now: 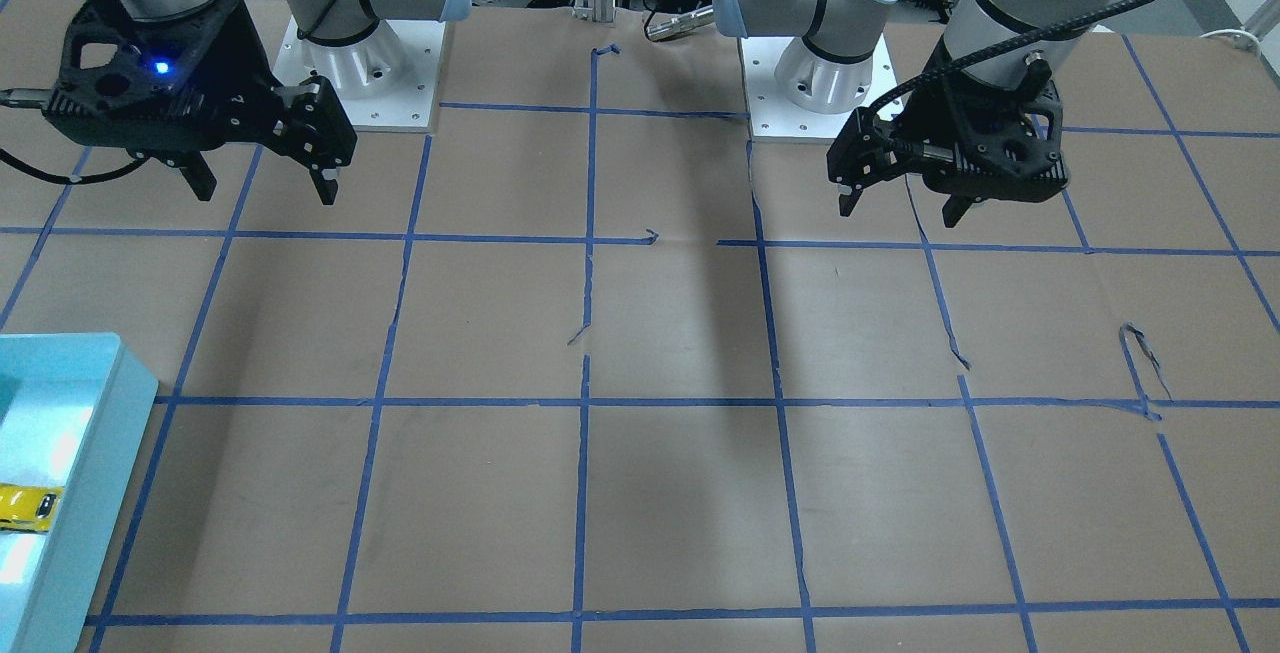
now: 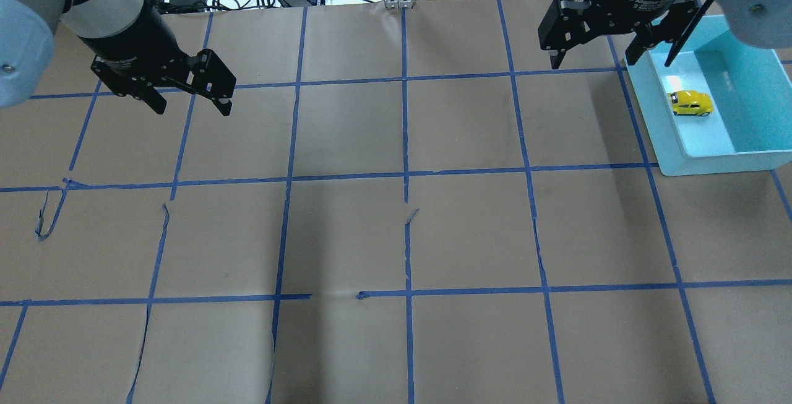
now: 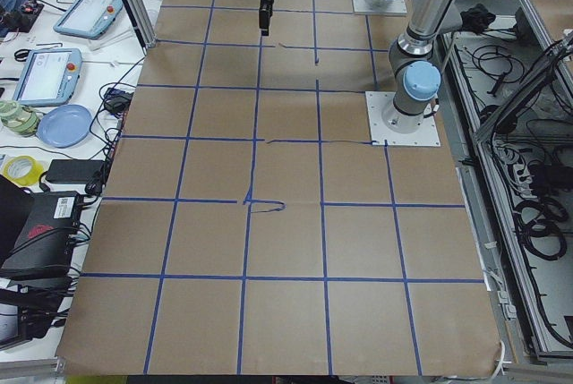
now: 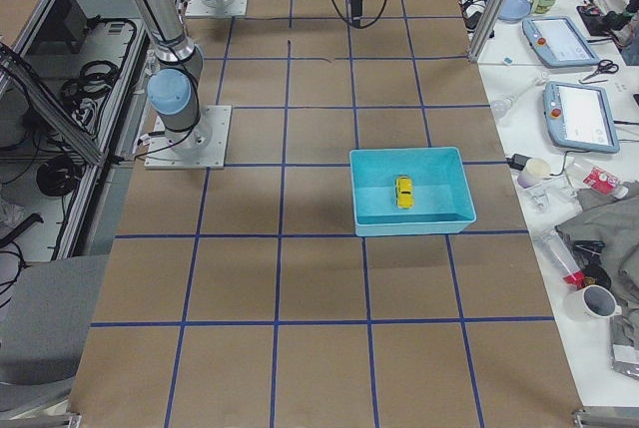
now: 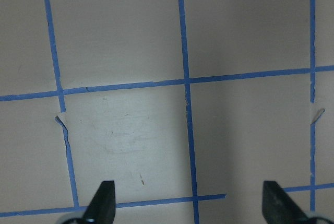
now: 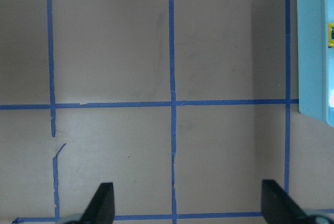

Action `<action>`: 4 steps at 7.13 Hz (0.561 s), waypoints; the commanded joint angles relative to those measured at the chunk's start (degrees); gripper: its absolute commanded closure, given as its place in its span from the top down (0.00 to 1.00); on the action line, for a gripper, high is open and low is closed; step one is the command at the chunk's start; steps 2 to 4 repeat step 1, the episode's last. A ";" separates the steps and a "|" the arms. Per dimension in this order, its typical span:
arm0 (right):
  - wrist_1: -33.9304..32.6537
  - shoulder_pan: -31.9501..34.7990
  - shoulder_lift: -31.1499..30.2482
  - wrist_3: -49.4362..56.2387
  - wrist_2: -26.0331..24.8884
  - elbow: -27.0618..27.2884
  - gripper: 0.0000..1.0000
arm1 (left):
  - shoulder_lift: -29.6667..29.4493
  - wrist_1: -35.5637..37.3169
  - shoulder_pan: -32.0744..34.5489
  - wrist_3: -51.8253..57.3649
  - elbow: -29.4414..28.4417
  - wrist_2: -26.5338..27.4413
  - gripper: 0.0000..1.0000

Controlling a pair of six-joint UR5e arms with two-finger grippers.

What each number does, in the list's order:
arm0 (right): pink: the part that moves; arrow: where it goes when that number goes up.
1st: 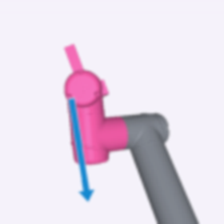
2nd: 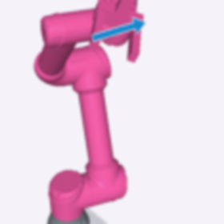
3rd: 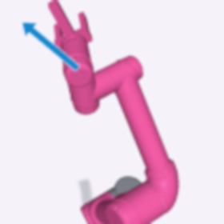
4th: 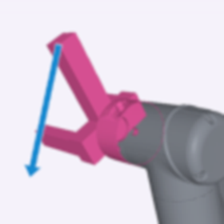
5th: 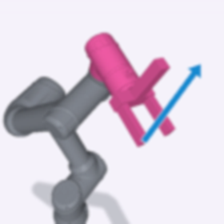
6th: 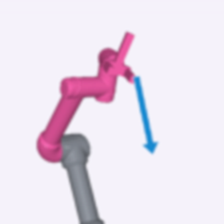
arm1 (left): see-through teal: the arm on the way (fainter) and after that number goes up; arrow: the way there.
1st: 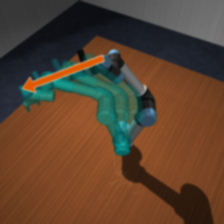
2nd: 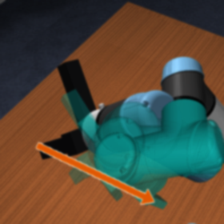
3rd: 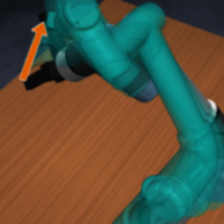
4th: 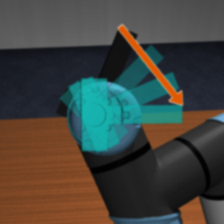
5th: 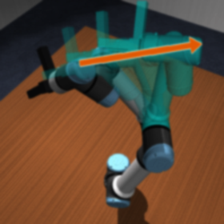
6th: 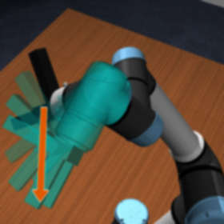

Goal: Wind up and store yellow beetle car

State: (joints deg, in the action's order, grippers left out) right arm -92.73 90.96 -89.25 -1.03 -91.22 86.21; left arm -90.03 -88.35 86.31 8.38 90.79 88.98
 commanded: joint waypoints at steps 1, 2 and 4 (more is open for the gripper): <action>-0.44 0.89 0.21 -0.12 -0.01 1.33 1.00 | 0.38 -0.68 0.09 0.06 0.00 0.14 1.00; -0.44 0.89 0.21 -0.12 -0.01 1.33 1.00 | 0.38 -0.68 0.09 0.06 0.00 0.14 1.00; -0.44 0.89 0.21 -0.12 -0.01 1.33 1.00 | 0.38 -0.68 0.09 0.06 0.00 0.14 1.00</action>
